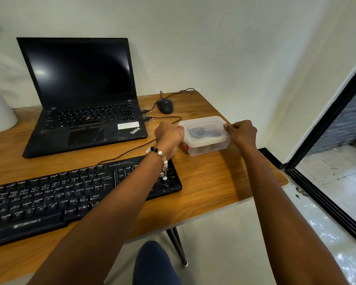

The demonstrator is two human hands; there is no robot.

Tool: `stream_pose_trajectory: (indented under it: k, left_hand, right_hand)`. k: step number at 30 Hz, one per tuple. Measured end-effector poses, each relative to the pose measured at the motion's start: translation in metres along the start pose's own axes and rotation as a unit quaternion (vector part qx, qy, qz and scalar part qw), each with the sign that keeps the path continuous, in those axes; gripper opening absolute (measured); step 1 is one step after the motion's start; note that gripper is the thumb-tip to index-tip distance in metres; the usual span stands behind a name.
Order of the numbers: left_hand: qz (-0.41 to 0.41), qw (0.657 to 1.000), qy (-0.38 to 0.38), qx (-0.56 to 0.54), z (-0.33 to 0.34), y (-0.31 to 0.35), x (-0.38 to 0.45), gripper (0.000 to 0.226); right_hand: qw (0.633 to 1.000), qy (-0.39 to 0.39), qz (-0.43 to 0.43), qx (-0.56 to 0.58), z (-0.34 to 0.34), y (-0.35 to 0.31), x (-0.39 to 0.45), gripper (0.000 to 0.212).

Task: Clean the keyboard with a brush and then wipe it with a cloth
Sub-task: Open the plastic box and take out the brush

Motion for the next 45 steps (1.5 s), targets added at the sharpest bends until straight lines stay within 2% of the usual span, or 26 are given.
stream_pose_trajectory:
  k: [5, 8, 11, 14, 17, 19, 21, 25, 30, 37, 40, 43, 45]
  left_hand:
    - [-0.005, 0.997, 0.01, -0.07, -0.005, 0.012, -0.009, 0.016]
    - [-0.028, 0.984, -0.03, -0.171, -0.008, 0.02, -0.027, 0.021]
    - [-0.082, 0.96, -0.086, -0.255, -0.009, 0.021, -0.054, 0.029]
    - [-0.096, 0.95, -0.112, -0.276, -0.011, 0.015, -0.073, 0.027]
    - [-0.111, 0.95, -0.13, -0.261, -0.011, -0.002, -0.091, 0.014]
    - [-0.118, 0.953, -0.14, -0.243, -0.009, -0.016, -0.102, 0.02]
    - [-0.109, 0.961, -0.144, -0.208, -0.007, -0.029, -0.109, 0.022]
    - [-0.092, 0.978, -0.132, -0.131, -0.001, -0.047, -0.117, 0.013]
    - [-0.074, 0.986, -0.106, -0.106, -0.001, -0.046, -0.117, 0.012]
    - [-0.064, 0.989, -0.117, -0.062, -0.004, -0.042, -0.118, 0.007]
    - [-0.042, 0.989, -0.136, -0.028, -0.009, -0.033, -0.118, 0.005]
    - [0.013, 0.994, -0.104, -0.015, -0.019, -0.018, -0.108, 0.004]
    - [0.1, 0.994, -0.041, 0.02, -0.028, -0.002, -0.094, 0.011]
  right_hand:
    - [0.999, 0.009, 0.019, 0.026, -0.014, -0.005, -0.001, 0.045]
    - [0.985, 0.027, 0.099, 0.136, -0.029, 0.003, -0.004, 0.054]
    - [0.947, -0.002, 0.174, 0.27, -0.035, 0.015, -0.014, 0.06]
    - [0.902, -0.033, 0.212, 0.374, -0.045, 0.024, -0.031, 0.054]
    - [0.874, -0.072, 0.254, 0.407, -0.05, 0.04, -0.046, 0.039]
    - [0.854, -0.102, 0.287, 0.422, -0.05, 0.05, -0.055, 0.025]
    - [0.863, -0.117, 0.308, 0.383, -0.052, 0.06, -0.064, 0.027]
    - [0.93, -0.092, 0.238, 0.263, -0.055, 0.069, -0.07, 0.008]
    - [0.98, -0.053, 0.14, 0.127, -0.05, 0.071, -0.065, 0.026]
    - [0.996, -0.032, 0.078, 0.016, -0.048, 0.058, -0.064, 0.022]
    - [1.0, 0.009, 0.021, -0.015, -0.053, 0.038, -0.06, 0.02]
    - [0.998, 0.031, -0.047, 0.028, -0.052, 0.006, -0.053, 0.021]
    - [0.994, 0.008, -0.096, 0.048, -0.043, -0.019, -0.046, 0.021]
Point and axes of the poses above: each hand's wrist, its own x-axis towards the middle knuckle, its own z-axis out of the palm, y = z × x, the point moved 7 cm from there along x, towards the middle knuckle, and after that the axes turned 5 degrees about y, right-handed, at the moved point
